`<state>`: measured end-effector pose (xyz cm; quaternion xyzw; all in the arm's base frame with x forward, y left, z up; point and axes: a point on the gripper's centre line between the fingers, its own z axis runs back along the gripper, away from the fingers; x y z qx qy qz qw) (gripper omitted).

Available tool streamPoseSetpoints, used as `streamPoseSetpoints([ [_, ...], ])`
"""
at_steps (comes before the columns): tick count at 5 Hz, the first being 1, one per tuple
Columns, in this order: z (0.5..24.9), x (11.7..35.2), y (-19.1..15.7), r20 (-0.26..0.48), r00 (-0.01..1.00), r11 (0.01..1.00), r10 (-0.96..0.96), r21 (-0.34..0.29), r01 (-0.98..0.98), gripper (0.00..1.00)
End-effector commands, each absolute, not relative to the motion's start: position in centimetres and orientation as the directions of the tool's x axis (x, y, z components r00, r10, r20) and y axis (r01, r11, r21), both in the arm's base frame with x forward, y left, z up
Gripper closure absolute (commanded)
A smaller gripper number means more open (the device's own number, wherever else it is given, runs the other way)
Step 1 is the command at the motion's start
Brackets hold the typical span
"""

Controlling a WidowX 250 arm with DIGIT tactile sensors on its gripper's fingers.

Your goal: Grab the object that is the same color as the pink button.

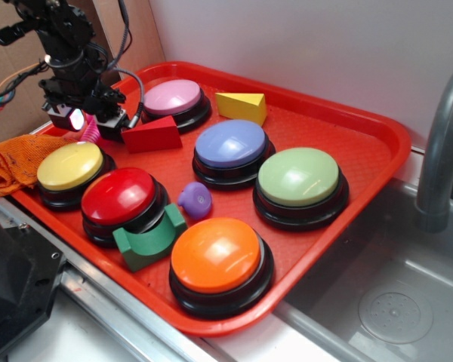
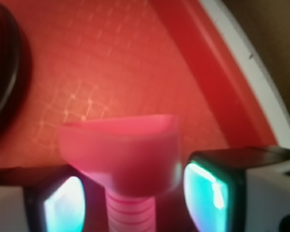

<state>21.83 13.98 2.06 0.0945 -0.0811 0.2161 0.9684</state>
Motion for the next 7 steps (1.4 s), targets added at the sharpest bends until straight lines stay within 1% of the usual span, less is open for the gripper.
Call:
streamPoseSetpoints([
  [1, 1.5, 21.6, 15.1, 0.197, 0.888, 0.885, 0.415, 0.14, -0.444, 1.0],
  [2, 2.7, 21.4, 15.3, 0.208, 0.887, 0.89, 0.412, 0.116, -0.441, 1.0],
  [3, 6.0, 21.7, 14.7, 0.266, 0.884, 0.899, 0.385, 0.109, -0.425, 1.0],
  [4, 10.4, 22.3, 13.6, 0.286, 0.905, 0.934, 0.314, 0.082, -0.349, 1.0],
  [5, 14.3, 23.1, 11.9, 0.235, 0.935, 0.956, 0.266, 0.062, -0.287, 1.0],
  [6, 16.9, 23.6, 9.2, 0.217, 0.942, 0.963, 0.255, 0.026, -0.267, 1.0],
  [7, 18.0, 23.3, 7.2, 0.19, 0.945, 0.964, 0.266, -0.032, -0.265, 1.0],
])
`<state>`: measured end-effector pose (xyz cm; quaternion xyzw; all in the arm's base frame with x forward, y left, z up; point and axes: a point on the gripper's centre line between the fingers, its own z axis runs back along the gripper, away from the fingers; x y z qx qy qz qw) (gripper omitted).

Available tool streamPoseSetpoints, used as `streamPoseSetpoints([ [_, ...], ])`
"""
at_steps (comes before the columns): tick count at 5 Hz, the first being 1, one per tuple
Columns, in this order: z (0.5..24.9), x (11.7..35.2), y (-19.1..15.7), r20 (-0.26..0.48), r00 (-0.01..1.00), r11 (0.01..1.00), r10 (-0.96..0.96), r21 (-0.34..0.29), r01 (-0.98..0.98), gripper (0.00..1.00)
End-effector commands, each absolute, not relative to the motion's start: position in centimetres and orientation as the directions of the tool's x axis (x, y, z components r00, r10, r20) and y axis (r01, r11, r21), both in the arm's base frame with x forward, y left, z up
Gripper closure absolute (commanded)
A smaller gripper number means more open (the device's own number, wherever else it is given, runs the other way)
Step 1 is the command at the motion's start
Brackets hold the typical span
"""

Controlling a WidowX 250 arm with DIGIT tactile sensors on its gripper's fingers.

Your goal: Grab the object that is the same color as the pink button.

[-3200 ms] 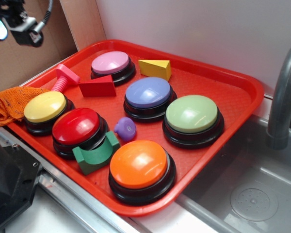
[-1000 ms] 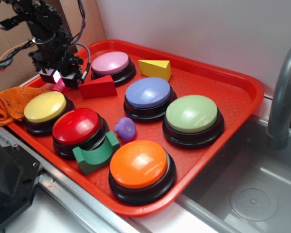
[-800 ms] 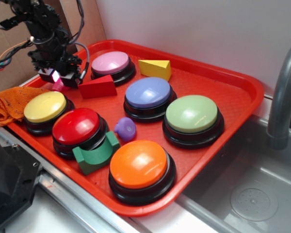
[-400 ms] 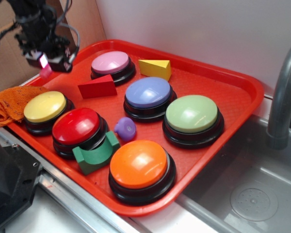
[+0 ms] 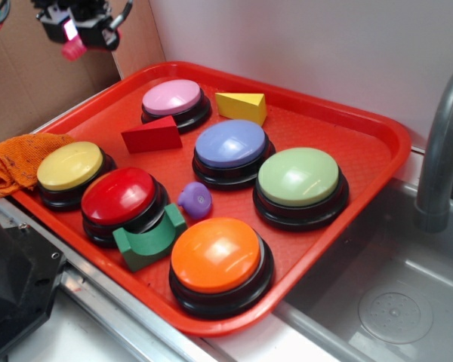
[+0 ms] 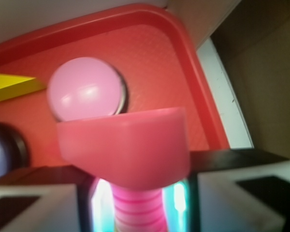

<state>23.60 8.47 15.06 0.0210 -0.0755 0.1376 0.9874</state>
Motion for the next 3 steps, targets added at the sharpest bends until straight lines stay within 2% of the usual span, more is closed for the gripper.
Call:
streamPoseSetpoints([
  [1, 18.2, 22.6, 5.4, 0.147, 0.959, 0.968, 0.241, -0.109, -0.227, 1.0],
  [2, 17.9, 21.8, 3.8, 0.106, 0.968, 0.968, 0.229, -0.131, -0.215, 1.0],
  [3, 17.2, 21.2, 3.6, 0.125, 0.961, 0.957, 0.246, -0.186, -0.221, 1.0],
])
